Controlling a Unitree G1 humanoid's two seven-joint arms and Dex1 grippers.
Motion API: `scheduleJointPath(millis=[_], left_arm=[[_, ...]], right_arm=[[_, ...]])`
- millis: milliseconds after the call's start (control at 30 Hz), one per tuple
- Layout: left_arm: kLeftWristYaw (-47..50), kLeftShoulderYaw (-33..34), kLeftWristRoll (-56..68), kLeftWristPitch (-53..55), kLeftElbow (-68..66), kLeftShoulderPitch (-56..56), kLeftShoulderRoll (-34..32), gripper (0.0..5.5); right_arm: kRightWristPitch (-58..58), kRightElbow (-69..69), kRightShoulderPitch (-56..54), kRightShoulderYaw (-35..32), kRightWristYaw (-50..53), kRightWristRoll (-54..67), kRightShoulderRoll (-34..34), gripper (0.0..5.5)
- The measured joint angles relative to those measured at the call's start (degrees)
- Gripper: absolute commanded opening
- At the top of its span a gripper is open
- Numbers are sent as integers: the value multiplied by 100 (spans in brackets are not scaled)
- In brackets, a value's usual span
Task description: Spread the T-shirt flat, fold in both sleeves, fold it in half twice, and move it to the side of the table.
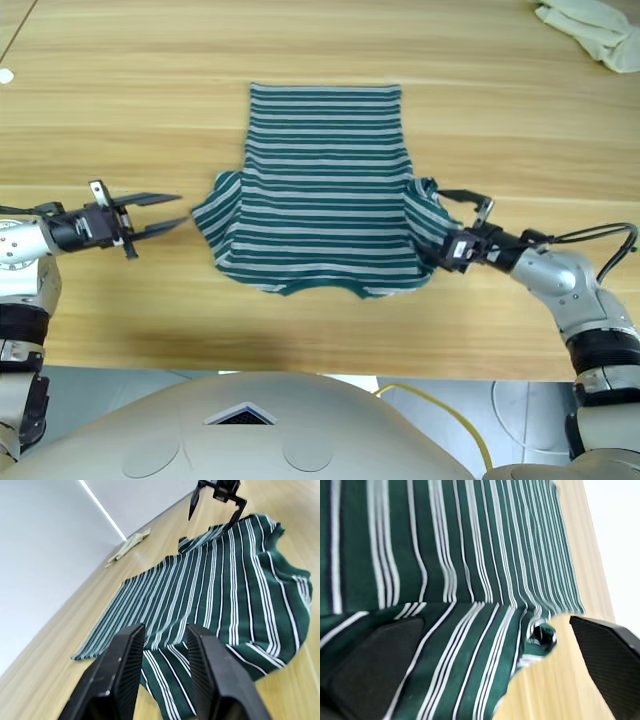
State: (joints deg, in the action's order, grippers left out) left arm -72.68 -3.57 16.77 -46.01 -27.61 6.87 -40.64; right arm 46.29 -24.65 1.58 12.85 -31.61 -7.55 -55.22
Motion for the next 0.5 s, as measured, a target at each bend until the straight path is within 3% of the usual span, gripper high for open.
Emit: scheduleJointPath(millis=[133,300,500], left_arm=[[1024,-50,-1896,-343,-424,32,-345,220],[2182,43,-3066,-397,-295,40,-766,292],[3319,157,-4385,-102,520,-84,-1061,377]], right_arm=[[-234,208,14,-201,-4,128,181,540],[-610,392,-474,-808,308,542,555,540],[-730,581,-471,-943,298,568,758,540]])
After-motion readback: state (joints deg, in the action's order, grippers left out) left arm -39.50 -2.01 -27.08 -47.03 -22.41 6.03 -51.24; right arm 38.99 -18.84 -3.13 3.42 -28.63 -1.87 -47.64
